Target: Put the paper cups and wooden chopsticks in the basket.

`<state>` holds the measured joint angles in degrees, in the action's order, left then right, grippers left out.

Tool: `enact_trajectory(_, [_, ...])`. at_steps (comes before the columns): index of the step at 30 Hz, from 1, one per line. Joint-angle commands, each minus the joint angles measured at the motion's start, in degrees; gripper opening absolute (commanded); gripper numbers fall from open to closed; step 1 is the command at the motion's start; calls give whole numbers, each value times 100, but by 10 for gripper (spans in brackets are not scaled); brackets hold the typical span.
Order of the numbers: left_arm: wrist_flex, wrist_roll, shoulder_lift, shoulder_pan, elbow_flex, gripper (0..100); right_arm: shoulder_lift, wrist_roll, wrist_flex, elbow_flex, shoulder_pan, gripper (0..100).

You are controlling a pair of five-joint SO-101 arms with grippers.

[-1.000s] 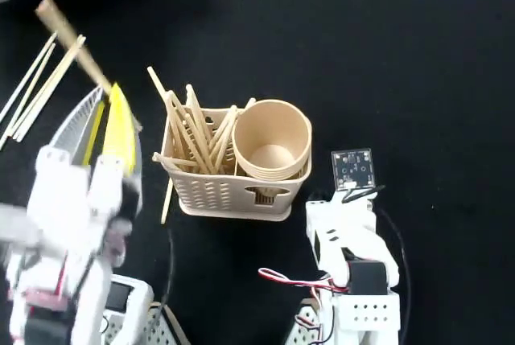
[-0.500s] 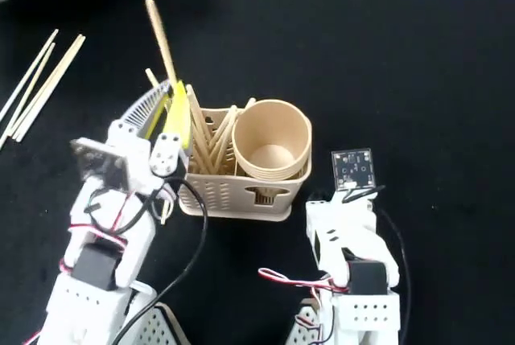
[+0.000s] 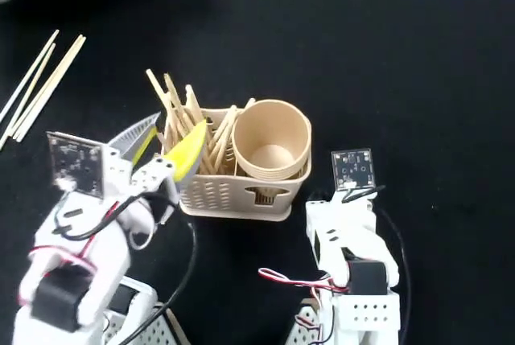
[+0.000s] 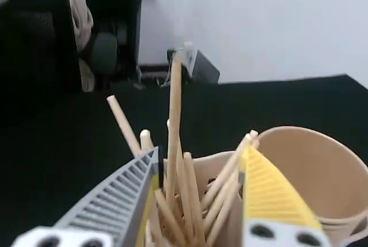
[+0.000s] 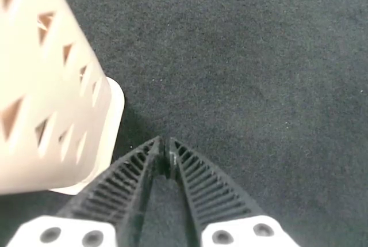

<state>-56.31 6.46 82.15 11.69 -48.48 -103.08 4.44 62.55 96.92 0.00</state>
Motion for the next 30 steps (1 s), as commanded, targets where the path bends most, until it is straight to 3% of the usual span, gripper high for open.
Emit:
enact_trajectory(1, [-589,-343,-237,-752,1279,230,-312,0,44,-31,-53,15])
enact_trajectory(6, [-1319,-888,-1855,-2396,2598,228,-312,0,44,-31,-53,15])
enact_trajectory(13, [-2312,-2321,-5319,-3846,4374,227,-312,0,44,-31,-53,15])
enact_trajectory(20, [-2426,-4079,-8369,-4734,5771,227,-312,0,44,-31,-53,15])
enact_trajectory(30, [-2453,-4686,-11552,-5253,8470,228,-312,0,44,-31,-53,15])
